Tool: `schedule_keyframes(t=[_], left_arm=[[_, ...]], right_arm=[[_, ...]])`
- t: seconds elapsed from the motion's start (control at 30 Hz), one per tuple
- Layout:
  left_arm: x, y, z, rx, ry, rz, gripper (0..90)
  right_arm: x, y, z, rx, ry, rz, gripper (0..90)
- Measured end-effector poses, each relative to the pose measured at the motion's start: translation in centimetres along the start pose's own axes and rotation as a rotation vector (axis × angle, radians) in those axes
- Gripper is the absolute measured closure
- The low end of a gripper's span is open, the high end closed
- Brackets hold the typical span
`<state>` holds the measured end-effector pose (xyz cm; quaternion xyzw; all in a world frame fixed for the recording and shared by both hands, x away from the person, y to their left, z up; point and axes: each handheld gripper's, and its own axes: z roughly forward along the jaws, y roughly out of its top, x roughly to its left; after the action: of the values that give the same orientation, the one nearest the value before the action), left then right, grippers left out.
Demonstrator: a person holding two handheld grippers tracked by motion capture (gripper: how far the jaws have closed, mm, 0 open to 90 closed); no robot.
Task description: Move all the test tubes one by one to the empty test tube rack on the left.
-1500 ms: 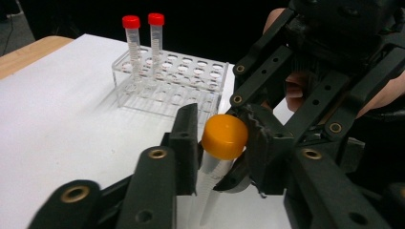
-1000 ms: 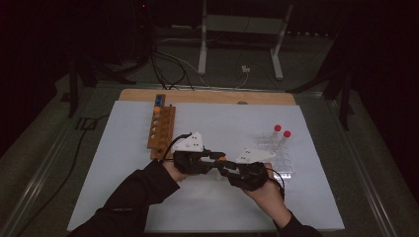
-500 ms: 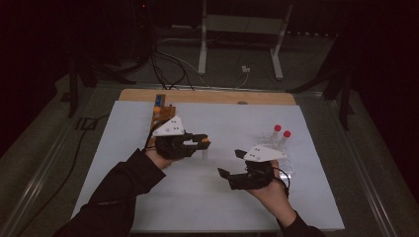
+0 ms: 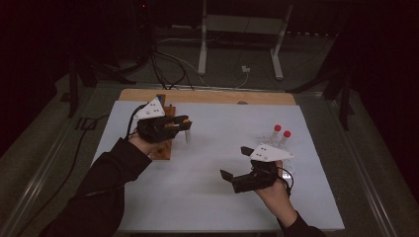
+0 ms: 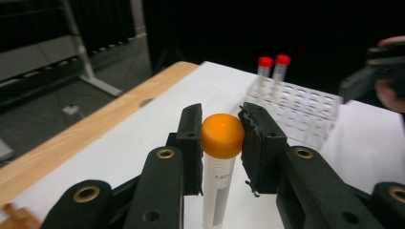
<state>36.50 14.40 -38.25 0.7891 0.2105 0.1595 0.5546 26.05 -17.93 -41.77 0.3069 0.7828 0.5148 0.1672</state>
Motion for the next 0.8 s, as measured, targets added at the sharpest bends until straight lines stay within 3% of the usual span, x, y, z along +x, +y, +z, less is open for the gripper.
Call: schedule_keyframes(t=[0.33, 0.8], left_arm=[[2.6, 0.3, -1.5, -0.01, 0.101, -0.023, 72.0], [6.2, -0.6, -3.3, -0.019, 0.236, -0.075, 72.1]], right_arm=[[0.0, 0.0, -0.2, -0.006, -0.005, -0.005, 0.0], [-0.2, -0.1, -0.3, -0.018, -0.006, -0.002, 0.0]])
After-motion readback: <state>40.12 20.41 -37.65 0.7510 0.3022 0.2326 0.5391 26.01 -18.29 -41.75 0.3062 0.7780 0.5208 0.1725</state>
